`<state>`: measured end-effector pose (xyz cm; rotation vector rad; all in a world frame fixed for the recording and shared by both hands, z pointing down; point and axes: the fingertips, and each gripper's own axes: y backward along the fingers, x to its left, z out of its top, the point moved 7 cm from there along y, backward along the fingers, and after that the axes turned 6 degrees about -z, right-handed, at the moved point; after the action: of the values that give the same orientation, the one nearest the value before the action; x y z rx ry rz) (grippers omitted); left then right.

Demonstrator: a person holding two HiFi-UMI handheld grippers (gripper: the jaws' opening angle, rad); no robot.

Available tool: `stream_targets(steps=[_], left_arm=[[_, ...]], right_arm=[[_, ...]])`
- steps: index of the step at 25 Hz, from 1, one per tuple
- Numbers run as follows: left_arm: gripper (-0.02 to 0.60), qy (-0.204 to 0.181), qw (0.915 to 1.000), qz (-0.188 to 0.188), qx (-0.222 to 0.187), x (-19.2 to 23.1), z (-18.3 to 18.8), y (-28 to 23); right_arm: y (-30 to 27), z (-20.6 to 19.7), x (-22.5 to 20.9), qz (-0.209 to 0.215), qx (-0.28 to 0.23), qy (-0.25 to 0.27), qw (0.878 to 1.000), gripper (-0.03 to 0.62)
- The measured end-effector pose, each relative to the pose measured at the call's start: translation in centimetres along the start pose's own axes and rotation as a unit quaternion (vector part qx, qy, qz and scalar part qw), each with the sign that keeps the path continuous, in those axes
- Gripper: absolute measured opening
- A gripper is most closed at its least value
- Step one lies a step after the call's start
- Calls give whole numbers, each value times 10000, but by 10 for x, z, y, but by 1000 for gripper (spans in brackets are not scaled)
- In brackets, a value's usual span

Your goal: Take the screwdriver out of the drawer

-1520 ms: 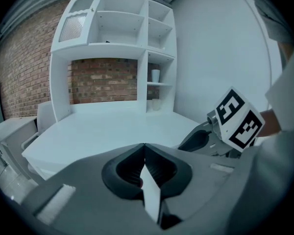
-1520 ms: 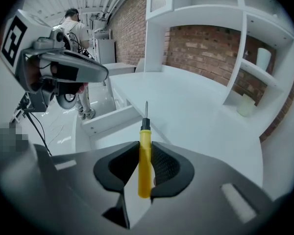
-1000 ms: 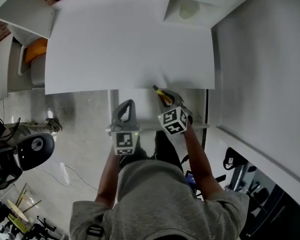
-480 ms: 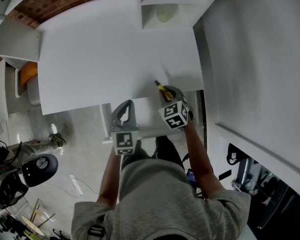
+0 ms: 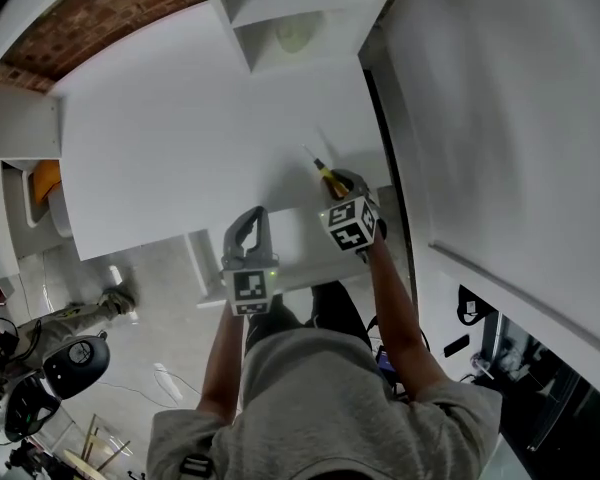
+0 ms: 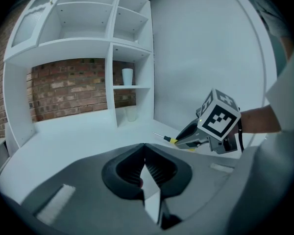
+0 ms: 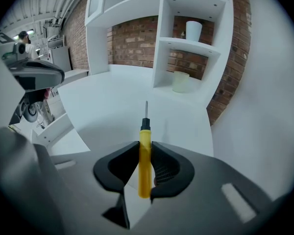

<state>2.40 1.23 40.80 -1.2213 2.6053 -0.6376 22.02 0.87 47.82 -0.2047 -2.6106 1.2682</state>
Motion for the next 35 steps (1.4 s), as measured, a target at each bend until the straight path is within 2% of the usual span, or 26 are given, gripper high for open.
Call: stream_targets(steps=[13, 27, 35], left_arm=[[12, 182, 9996, -77, 214, -35, -1, -49], [12, 186, 9995, 3, 245, -40, 0, -50], [12, 129, 9998, 39, 157, -42, 5, -40]], right_arm=[[-29, -33, -37, 135, 202, -229, 9994, 80], [-33, -34, -37, 65, 147, -228, 9996, 87], [-17, -29, -36, 77, -217, -420, 9989, 207]])
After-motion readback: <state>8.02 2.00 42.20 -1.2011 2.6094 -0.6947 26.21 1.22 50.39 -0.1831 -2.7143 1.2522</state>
